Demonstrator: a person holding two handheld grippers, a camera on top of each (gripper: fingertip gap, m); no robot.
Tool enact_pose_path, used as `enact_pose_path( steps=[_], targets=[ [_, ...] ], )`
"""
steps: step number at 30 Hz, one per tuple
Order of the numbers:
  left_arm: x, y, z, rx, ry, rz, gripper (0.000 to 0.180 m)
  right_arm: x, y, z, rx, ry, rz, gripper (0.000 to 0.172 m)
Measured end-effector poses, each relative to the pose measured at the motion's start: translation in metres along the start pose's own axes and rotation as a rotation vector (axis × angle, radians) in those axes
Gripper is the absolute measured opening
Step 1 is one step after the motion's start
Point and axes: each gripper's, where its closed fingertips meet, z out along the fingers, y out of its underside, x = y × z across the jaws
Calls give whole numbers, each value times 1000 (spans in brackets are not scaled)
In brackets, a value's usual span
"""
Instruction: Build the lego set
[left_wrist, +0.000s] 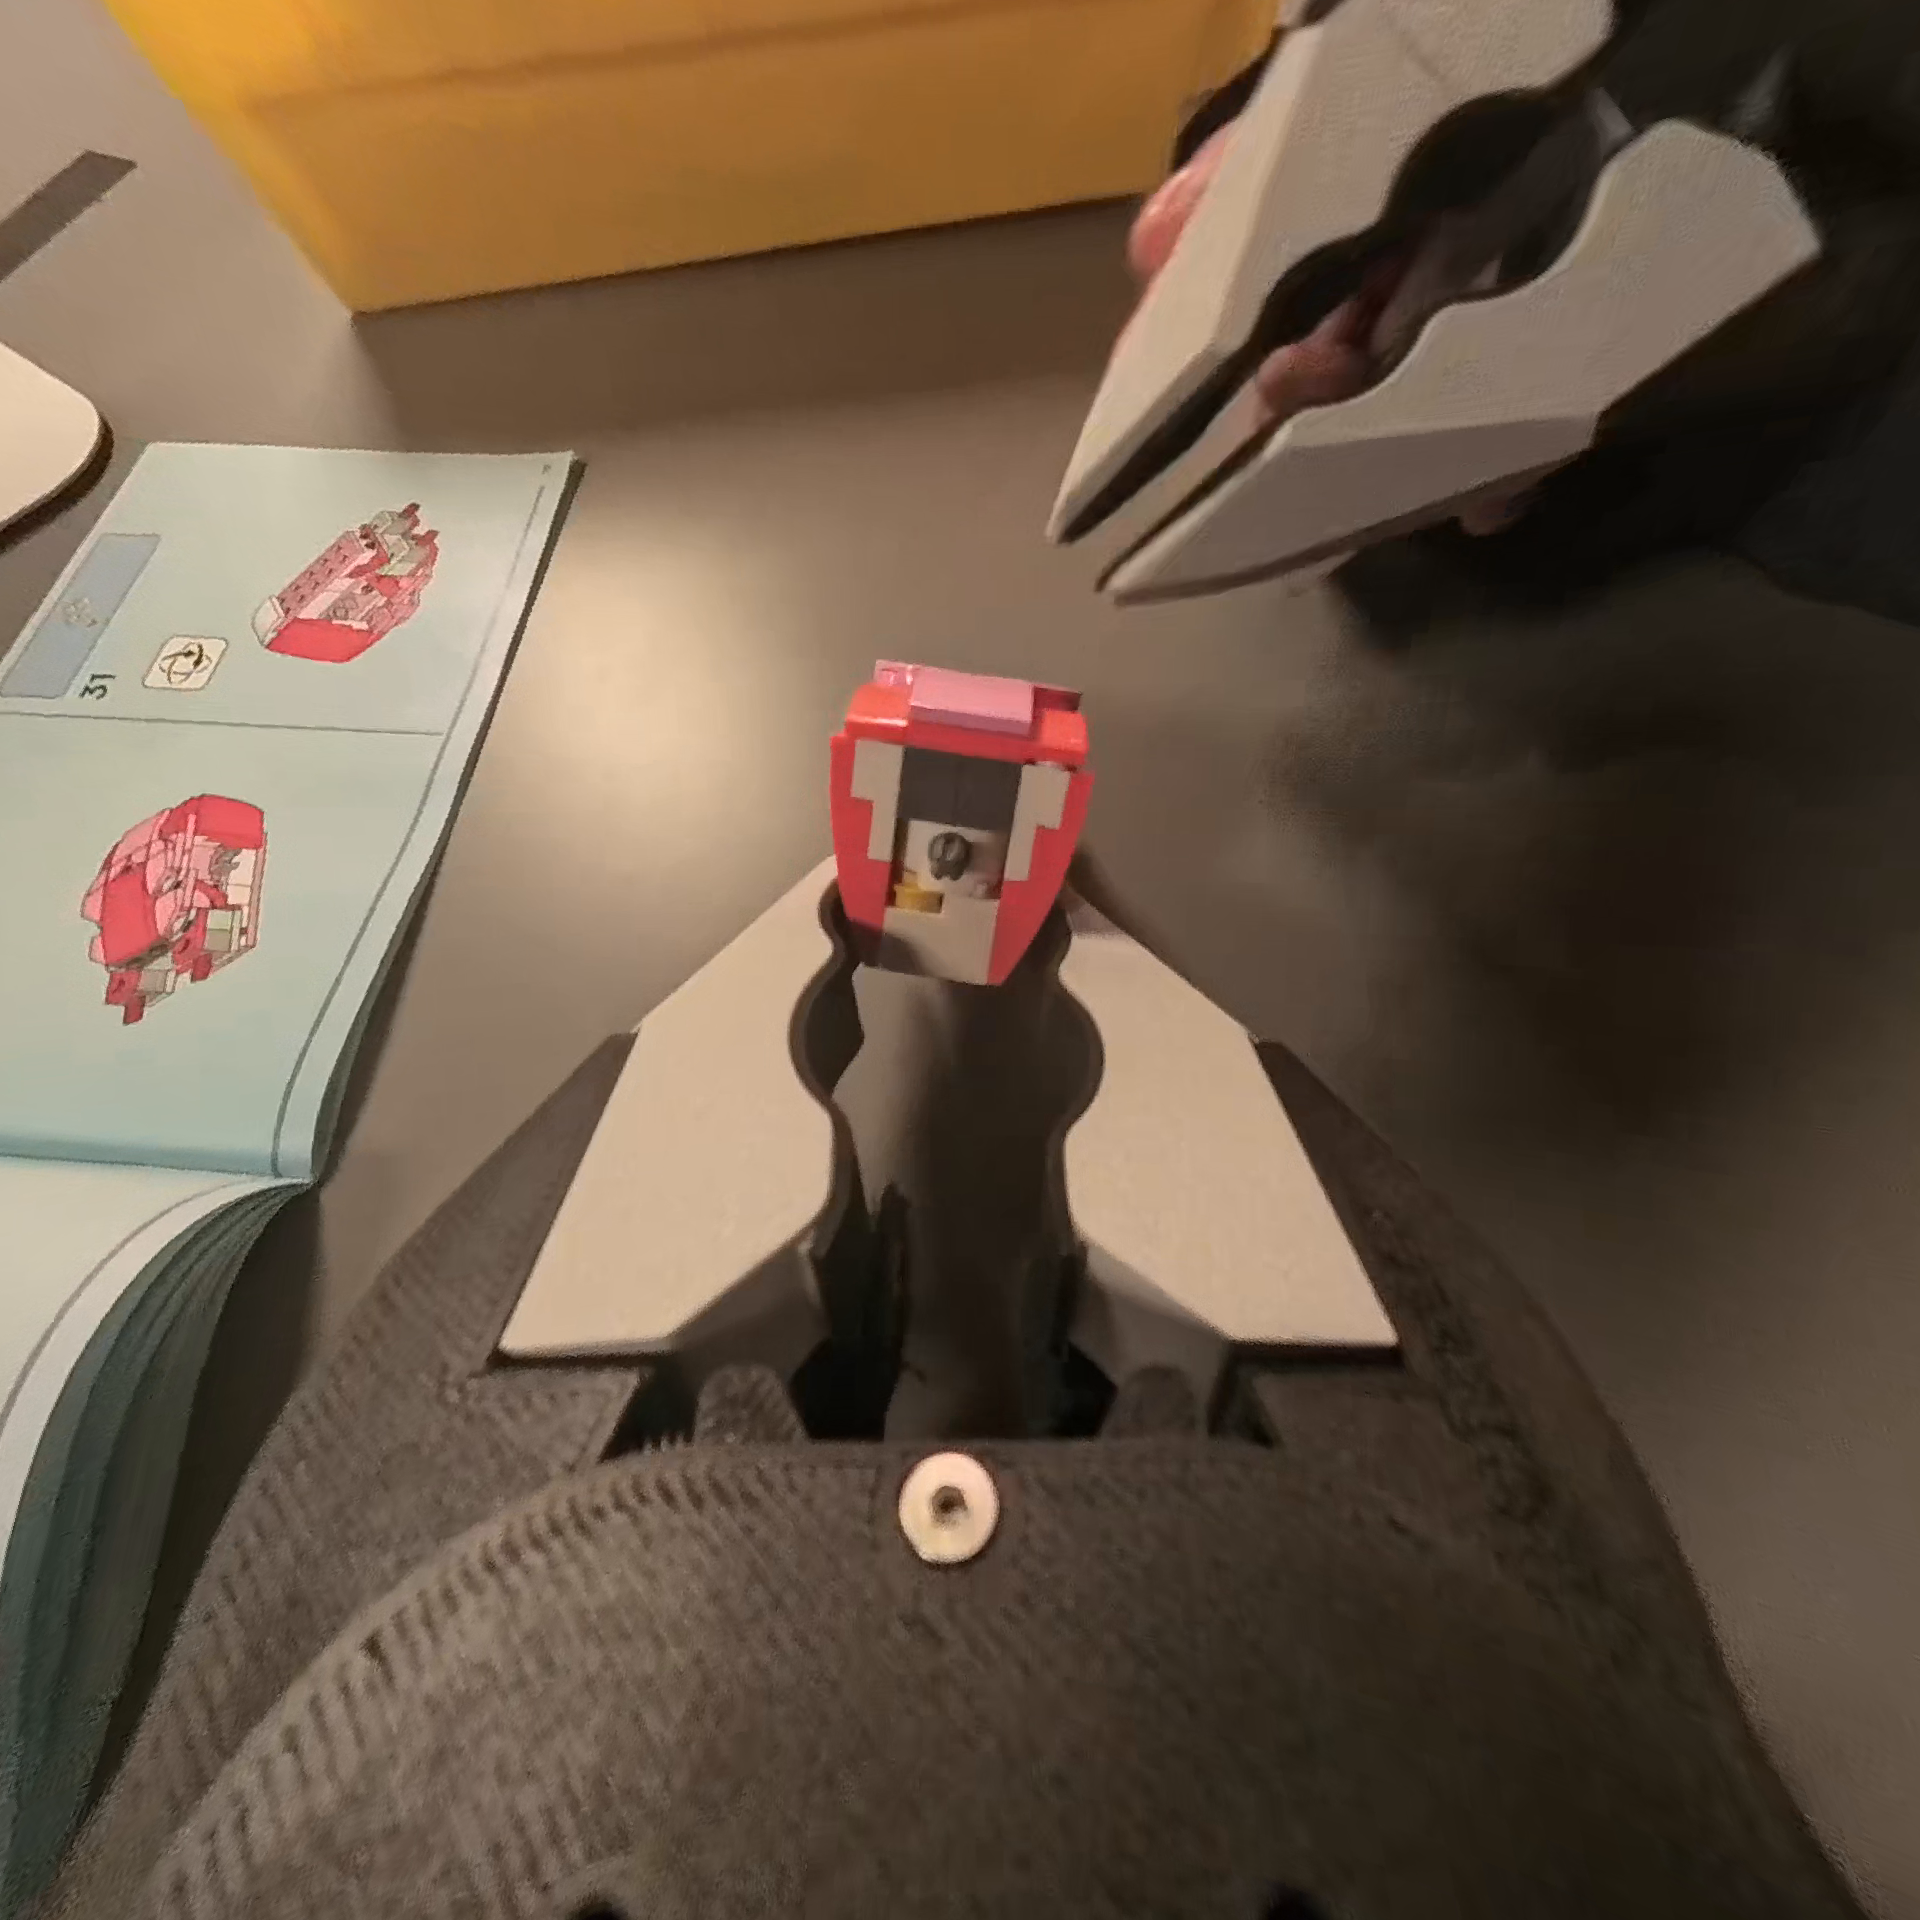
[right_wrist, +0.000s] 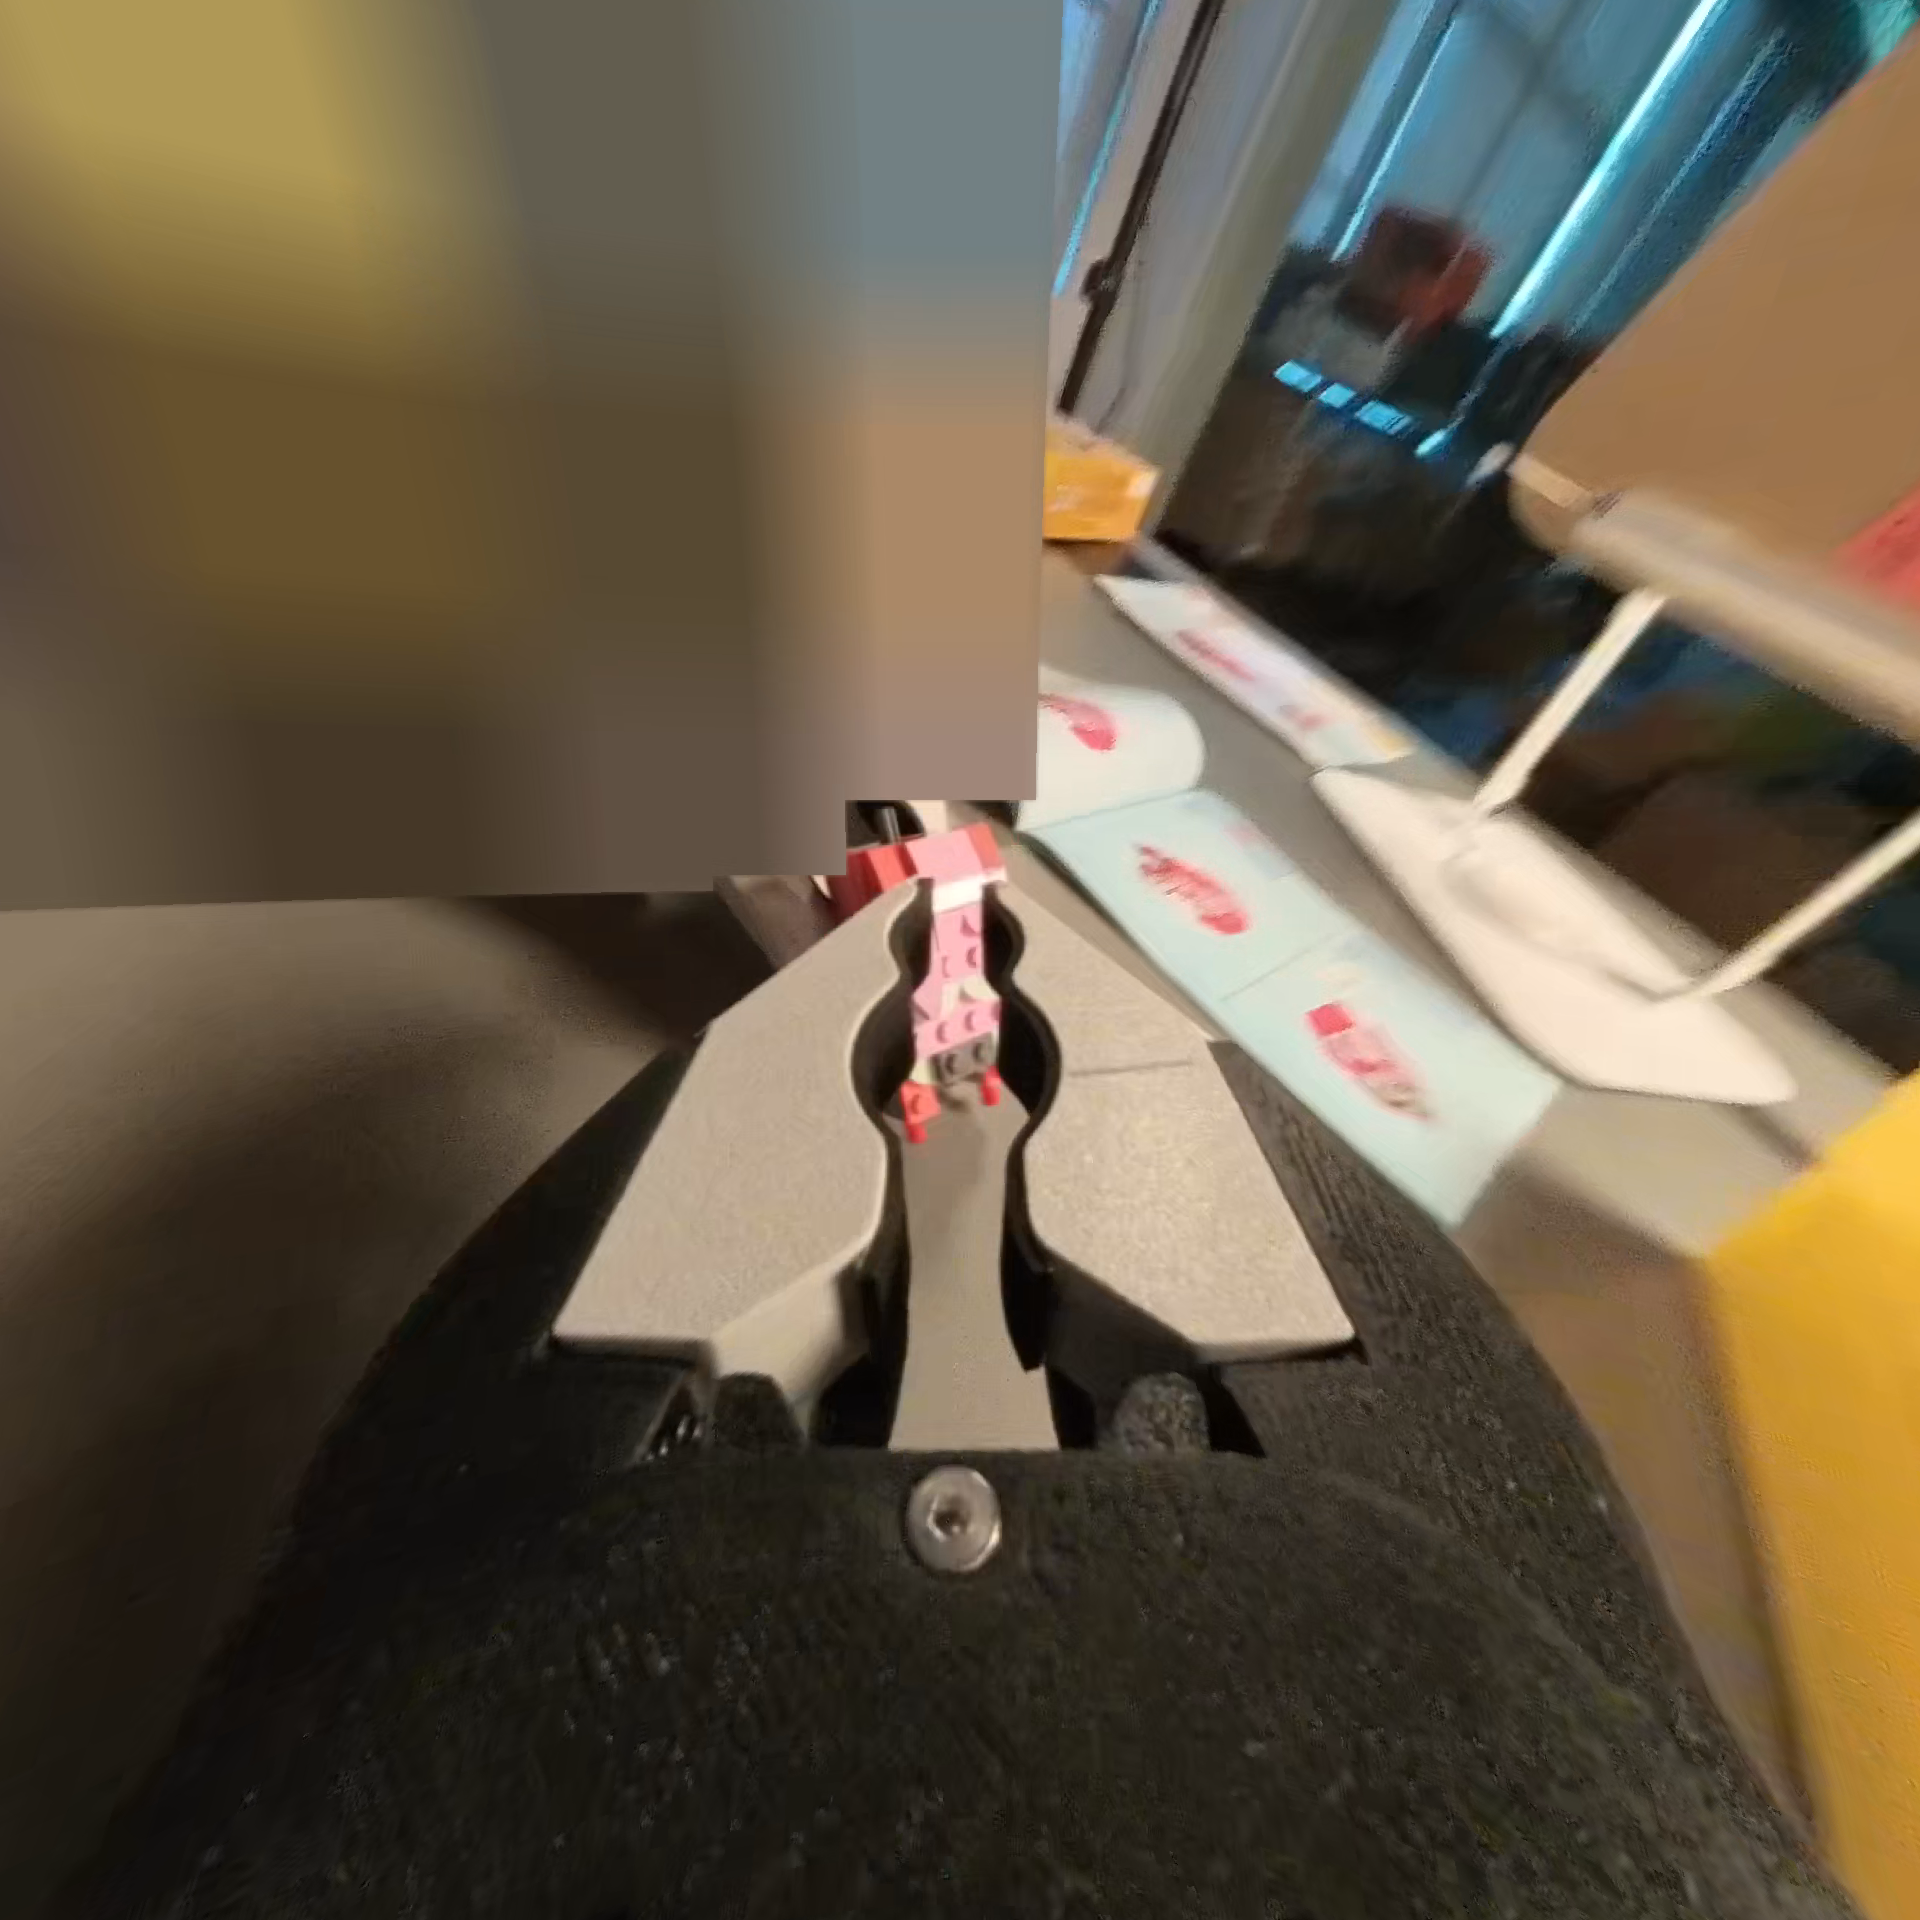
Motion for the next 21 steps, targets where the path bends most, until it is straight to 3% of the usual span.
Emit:
enact_pose_path(
  steps=[3,7,17,21],
  targets=[
    [2,0,0,-2,9,22,30,-2,5,-1,-30,-130,198,14],
    [3,0,0,-4,13,31,30,-11,17,2,-116,-232,280,15],
    [4,2,-1,-10,12,75,30,-16,24,3,-171,-299,326,7],
    [7,13,4,-89,18,114,30,-22,22,1,-160,-303,239,4]
  ],
)
